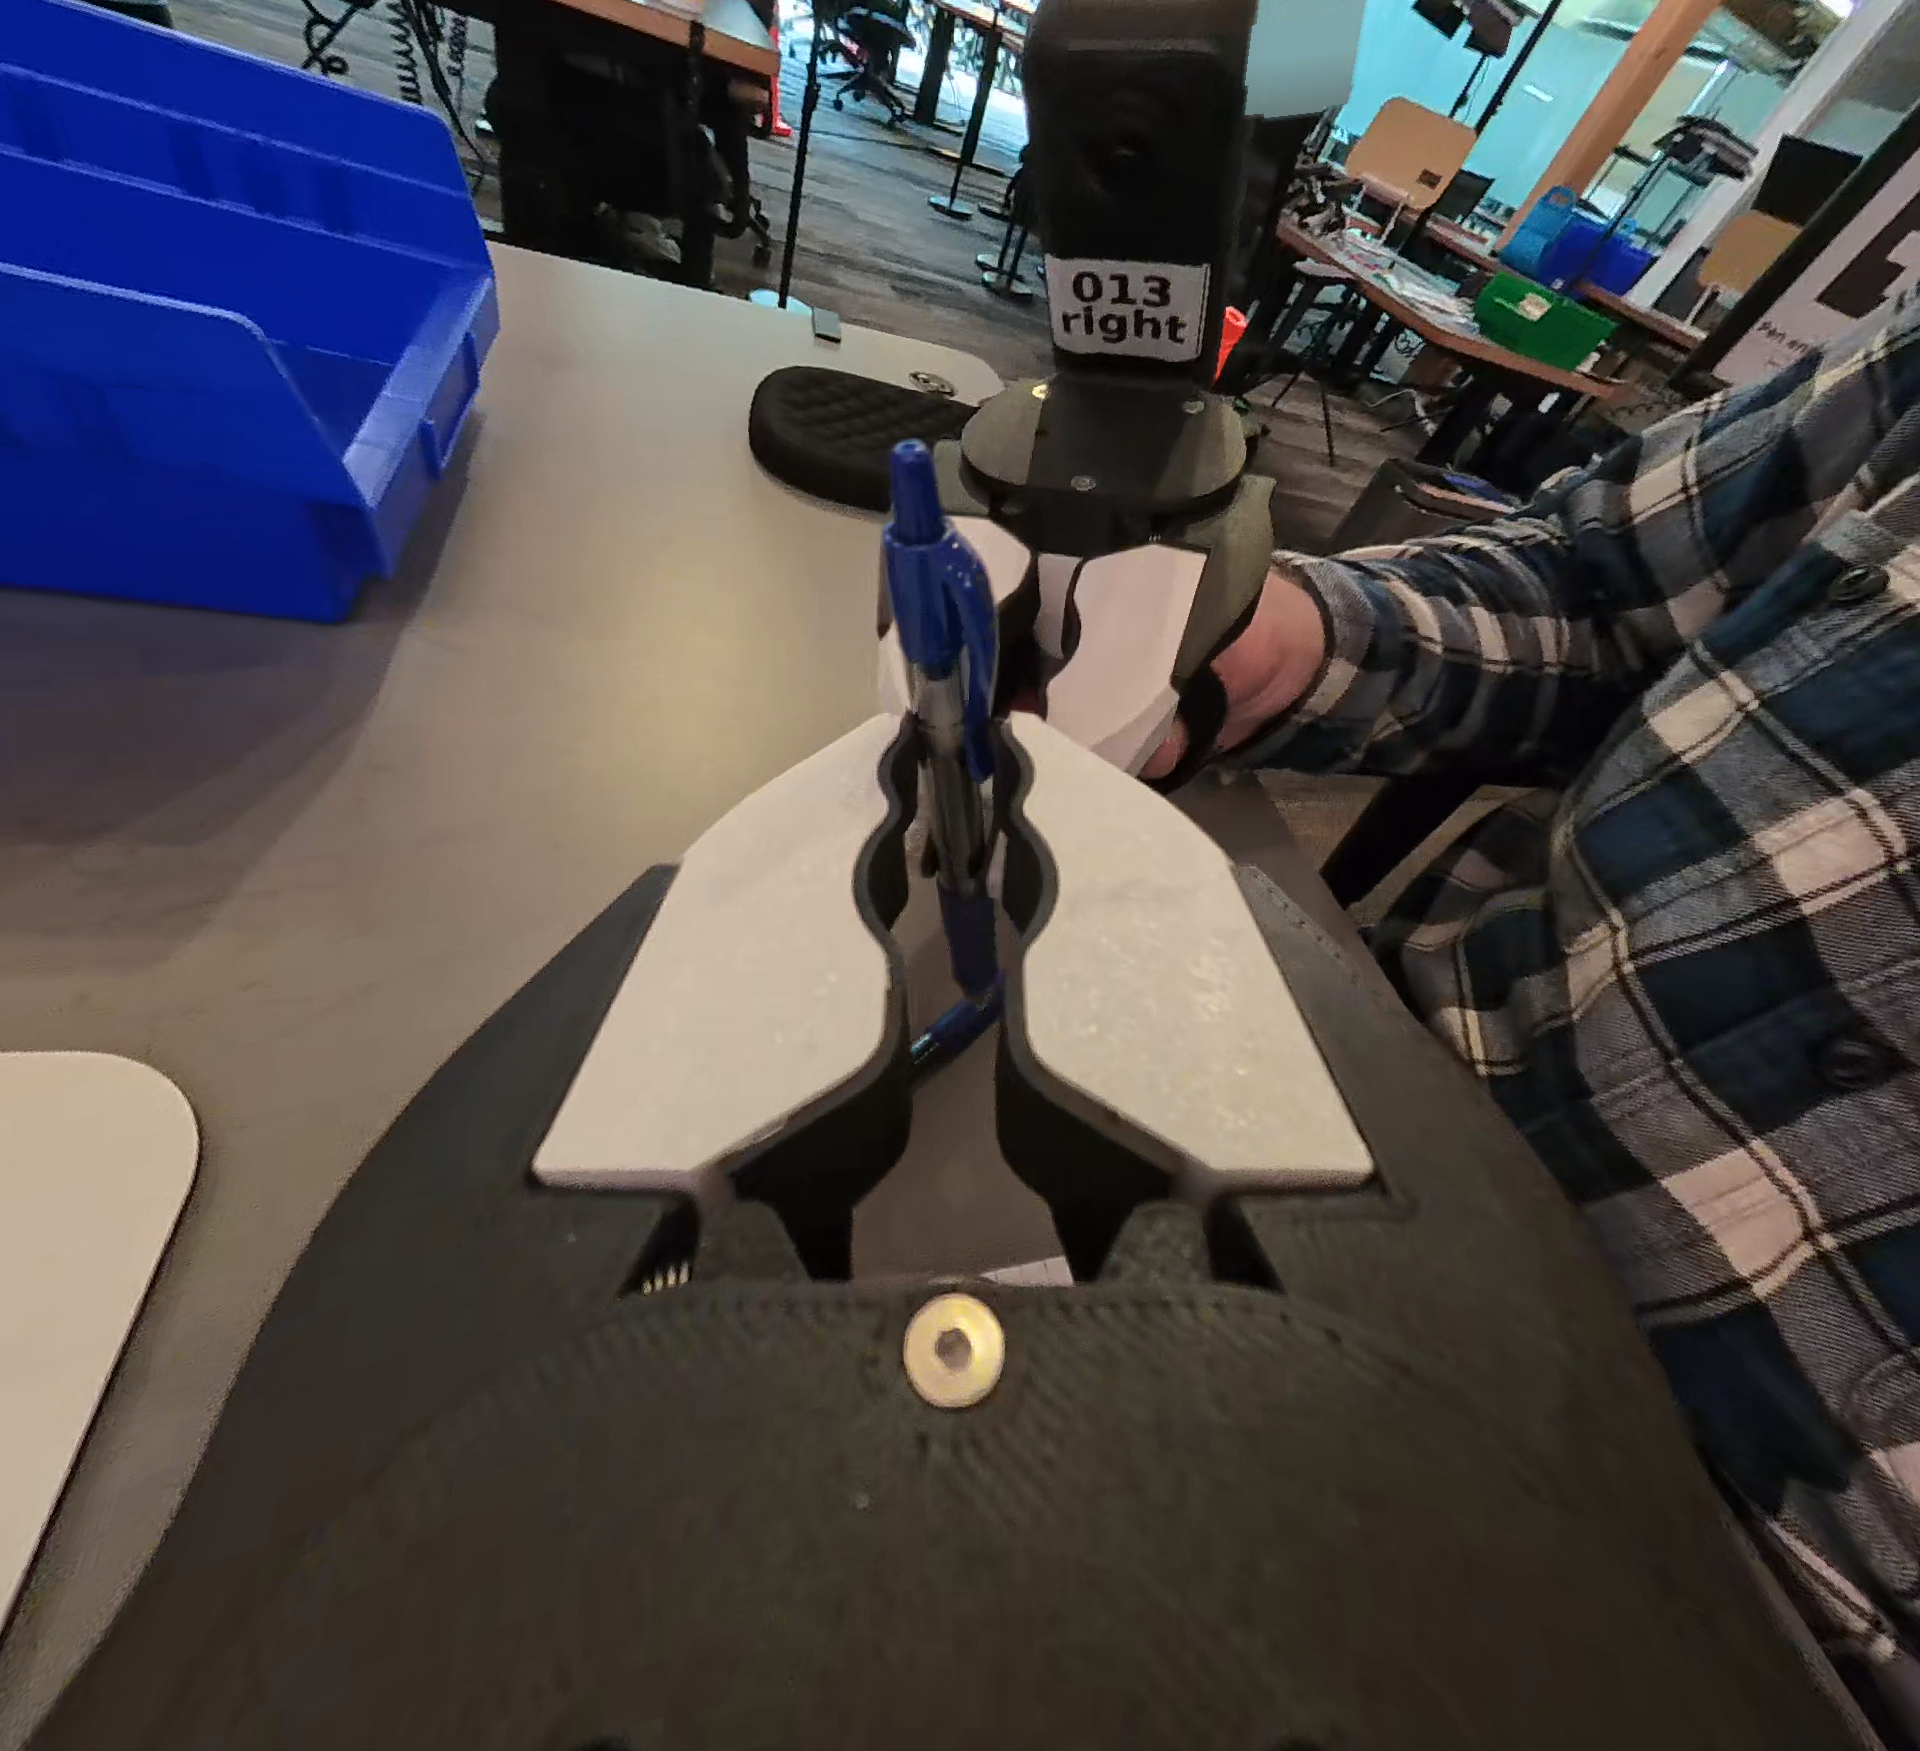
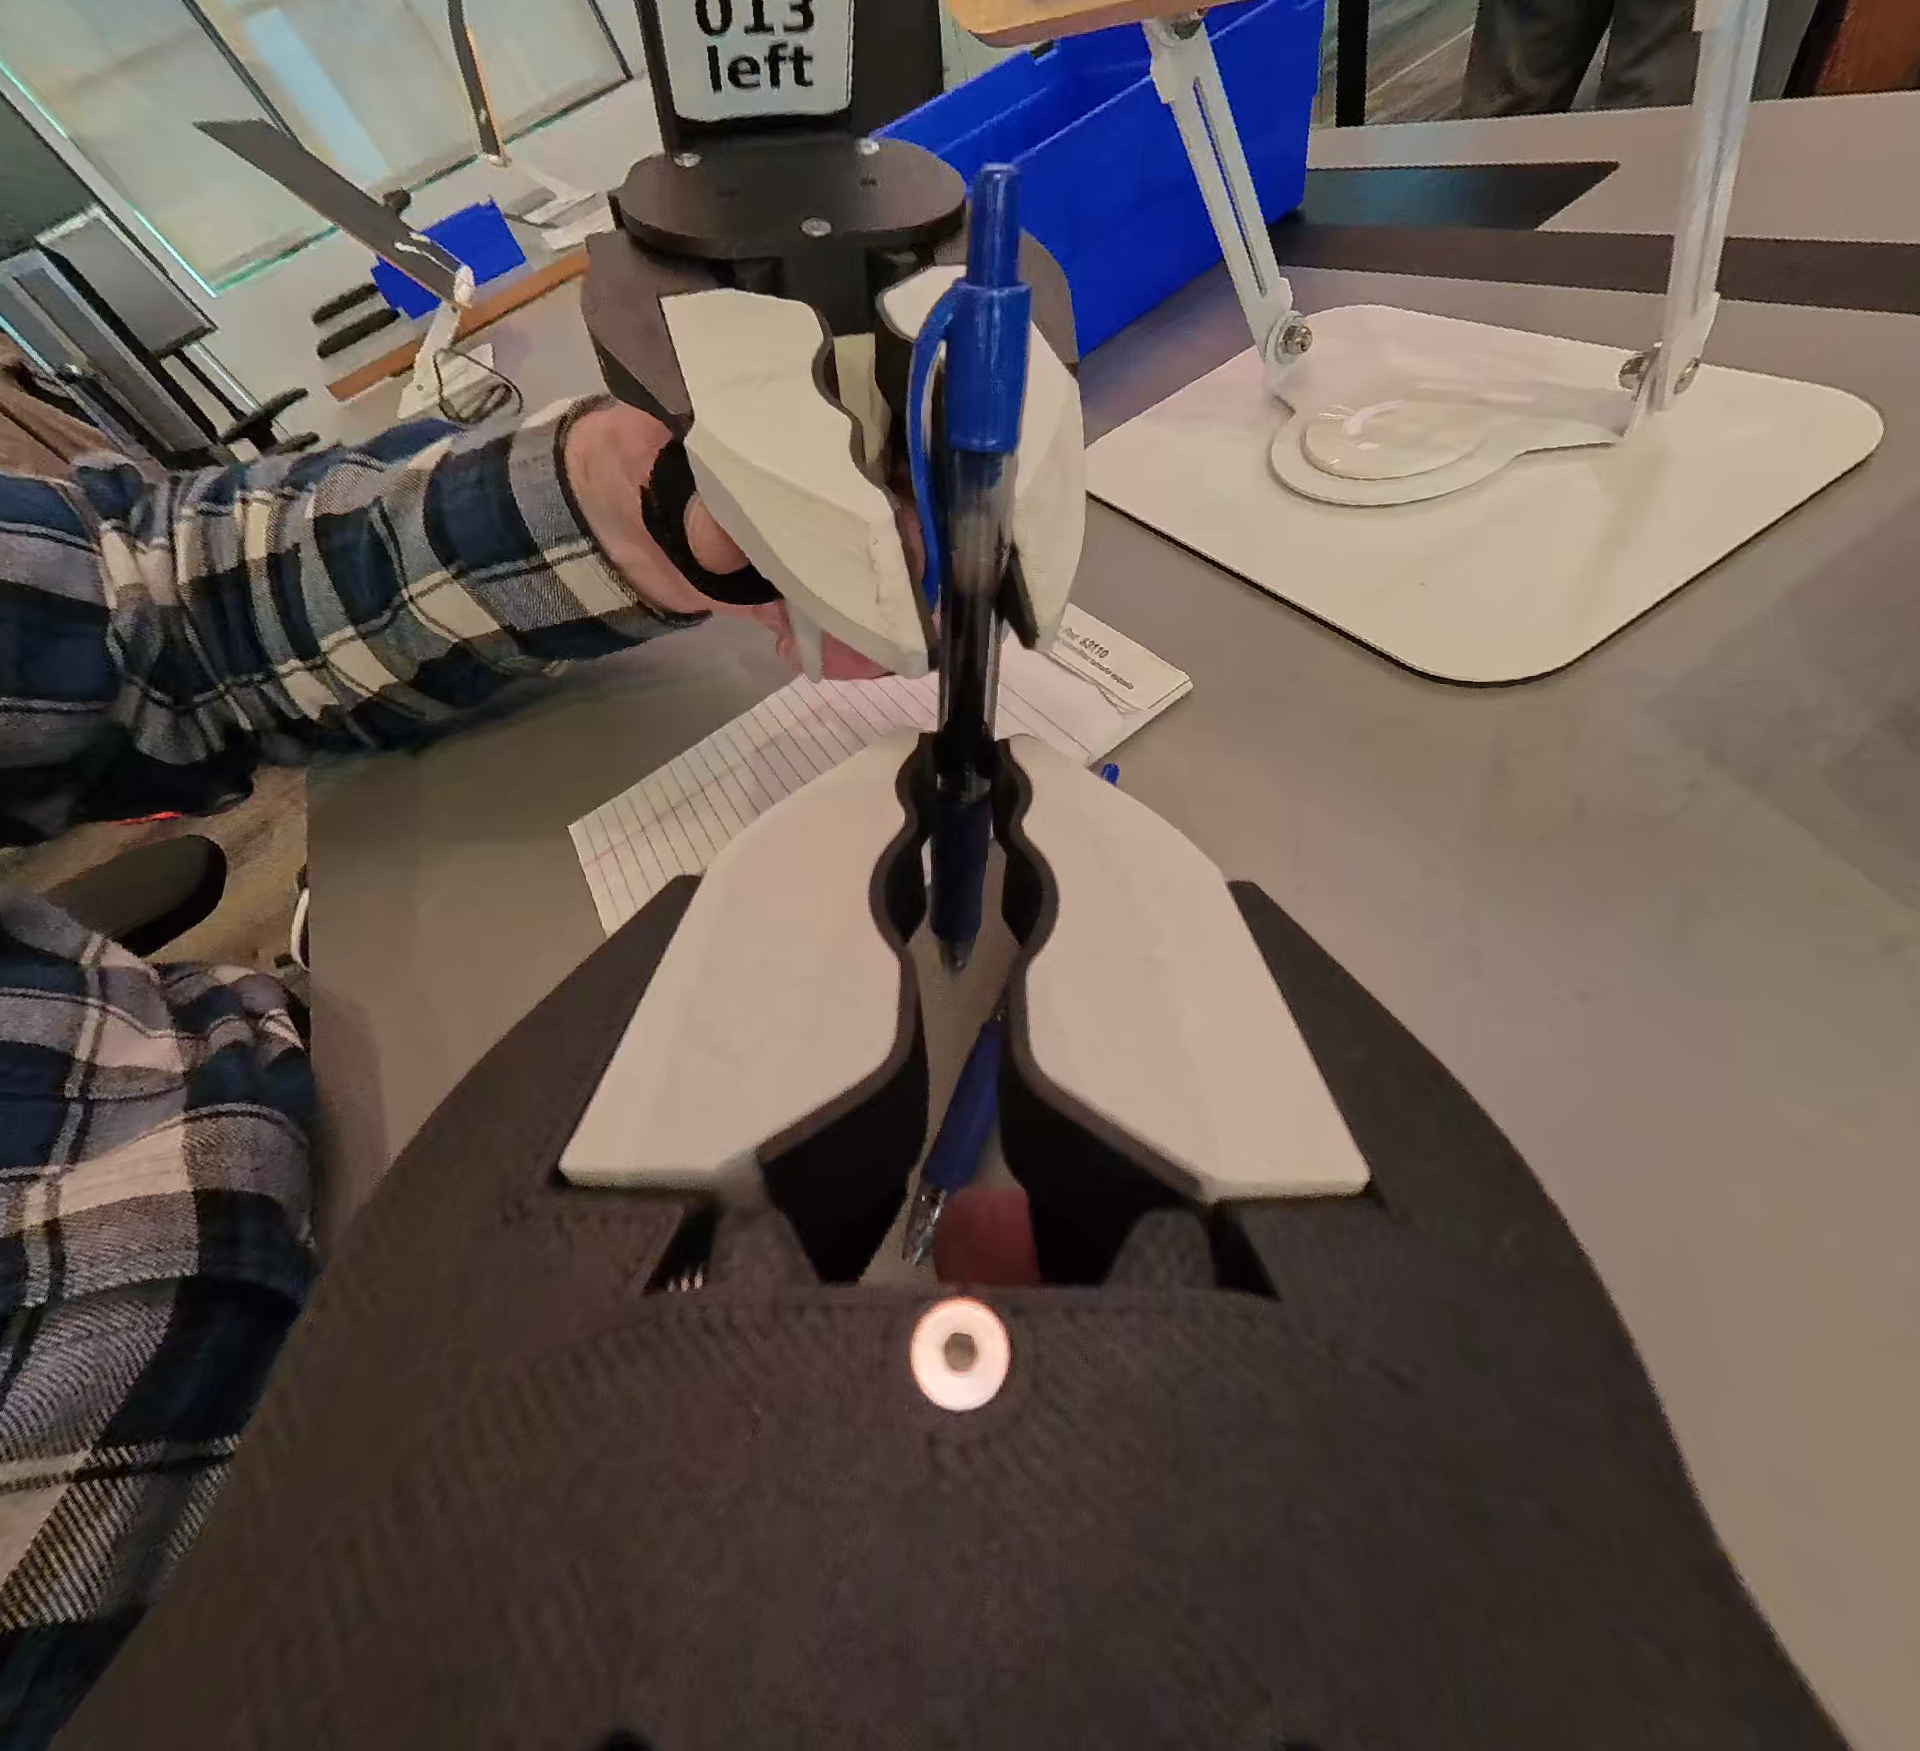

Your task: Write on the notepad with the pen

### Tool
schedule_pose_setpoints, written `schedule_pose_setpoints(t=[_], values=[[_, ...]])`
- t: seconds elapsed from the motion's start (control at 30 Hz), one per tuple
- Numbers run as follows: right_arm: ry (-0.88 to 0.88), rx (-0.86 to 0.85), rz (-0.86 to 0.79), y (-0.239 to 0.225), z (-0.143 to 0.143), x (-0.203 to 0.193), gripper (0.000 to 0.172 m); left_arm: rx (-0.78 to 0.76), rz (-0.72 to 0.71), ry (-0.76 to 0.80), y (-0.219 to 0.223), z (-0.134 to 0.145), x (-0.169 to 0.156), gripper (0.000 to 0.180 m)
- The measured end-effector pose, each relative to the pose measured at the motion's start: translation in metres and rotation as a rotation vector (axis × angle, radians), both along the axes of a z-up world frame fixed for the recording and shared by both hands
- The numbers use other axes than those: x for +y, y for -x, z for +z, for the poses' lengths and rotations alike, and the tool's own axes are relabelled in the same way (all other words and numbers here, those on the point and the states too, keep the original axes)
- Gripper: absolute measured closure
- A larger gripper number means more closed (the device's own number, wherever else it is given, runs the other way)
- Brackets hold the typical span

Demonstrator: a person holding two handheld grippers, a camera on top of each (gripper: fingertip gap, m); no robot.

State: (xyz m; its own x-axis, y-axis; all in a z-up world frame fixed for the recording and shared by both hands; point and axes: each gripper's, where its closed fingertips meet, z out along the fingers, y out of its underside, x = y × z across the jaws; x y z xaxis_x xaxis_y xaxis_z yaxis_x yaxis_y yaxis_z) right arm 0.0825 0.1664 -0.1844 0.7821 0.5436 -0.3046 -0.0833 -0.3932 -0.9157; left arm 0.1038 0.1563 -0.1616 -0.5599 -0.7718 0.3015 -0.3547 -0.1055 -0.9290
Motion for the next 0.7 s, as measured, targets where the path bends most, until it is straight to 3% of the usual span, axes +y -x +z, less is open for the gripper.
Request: schedule_pose_setpoints(t=[0.2, 0.3, 0.43, 0.6, 0.7], values=[[0.004, -0.063, 0.031, -0.002, 0.000, -0.002, 0.160, 0.010, -0.035, 0.001, -0.001, 0.000, -0.003, 0.167], [-0.006, -0.135, 0.027, -0.008, 0.004, -0.003, 0.132, 0.018, -0.043, 0.013, 0.000, 0.002, -0.002, 0.168], [-0.139, -0.335, 0.024, -0.015, 0.025, -0.004, 0.106, 0.051, -0.074, 0.058, 0.002, 0.002, -0.002, 0.167], [-0.332, -0.620, 0.087, -0.005, 0.051, -0.004, 0.081, 0.097, -0.121, 0.117, 0.003, 0.001, -0.009, 0.168], [-0.363, -0.734, 0.147, 0.002, 0.050, -0.001, 0.072, 0.112, -0.151, 0.121, 0.004, 0.000, -0.016, 0.168]])
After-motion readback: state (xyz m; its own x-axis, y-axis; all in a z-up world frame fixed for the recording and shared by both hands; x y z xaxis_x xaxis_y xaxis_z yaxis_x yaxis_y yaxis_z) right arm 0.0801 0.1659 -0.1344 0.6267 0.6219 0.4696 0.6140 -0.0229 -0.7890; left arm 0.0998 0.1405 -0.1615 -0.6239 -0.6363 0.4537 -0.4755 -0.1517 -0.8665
